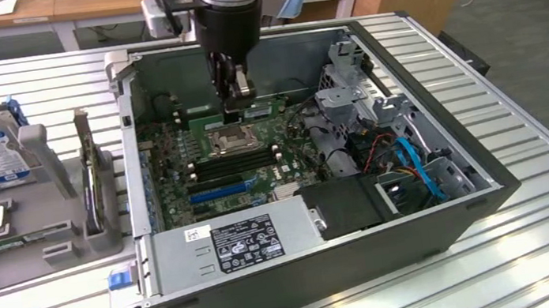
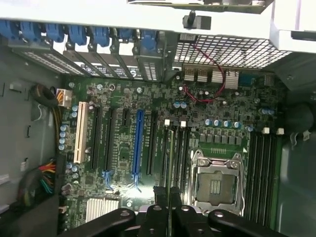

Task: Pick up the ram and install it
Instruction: 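Insert the ram into the slot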

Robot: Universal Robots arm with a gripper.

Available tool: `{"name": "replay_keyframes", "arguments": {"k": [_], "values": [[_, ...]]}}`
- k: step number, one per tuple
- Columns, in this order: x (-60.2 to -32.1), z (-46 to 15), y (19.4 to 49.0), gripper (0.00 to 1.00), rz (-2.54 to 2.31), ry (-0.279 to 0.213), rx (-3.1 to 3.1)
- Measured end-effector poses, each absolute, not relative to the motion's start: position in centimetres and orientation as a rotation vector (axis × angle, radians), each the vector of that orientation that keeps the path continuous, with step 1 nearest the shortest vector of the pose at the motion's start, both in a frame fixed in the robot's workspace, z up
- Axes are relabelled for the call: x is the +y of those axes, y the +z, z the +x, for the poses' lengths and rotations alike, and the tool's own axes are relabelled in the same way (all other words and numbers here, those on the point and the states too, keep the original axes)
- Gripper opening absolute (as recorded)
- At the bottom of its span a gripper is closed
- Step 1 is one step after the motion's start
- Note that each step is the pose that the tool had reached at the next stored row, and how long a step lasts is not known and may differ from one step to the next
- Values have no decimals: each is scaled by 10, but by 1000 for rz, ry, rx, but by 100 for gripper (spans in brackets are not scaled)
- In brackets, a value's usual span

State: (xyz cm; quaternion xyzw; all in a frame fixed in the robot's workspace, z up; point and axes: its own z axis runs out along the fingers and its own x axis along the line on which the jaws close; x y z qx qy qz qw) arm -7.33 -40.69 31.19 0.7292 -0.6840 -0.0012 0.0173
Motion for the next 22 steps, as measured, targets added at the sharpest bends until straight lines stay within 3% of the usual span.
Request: {"name": "replay_keyframes", "arguments": {"k": [22], "values": [[-405,-76,272,13,2267,-1,-2124]]}}
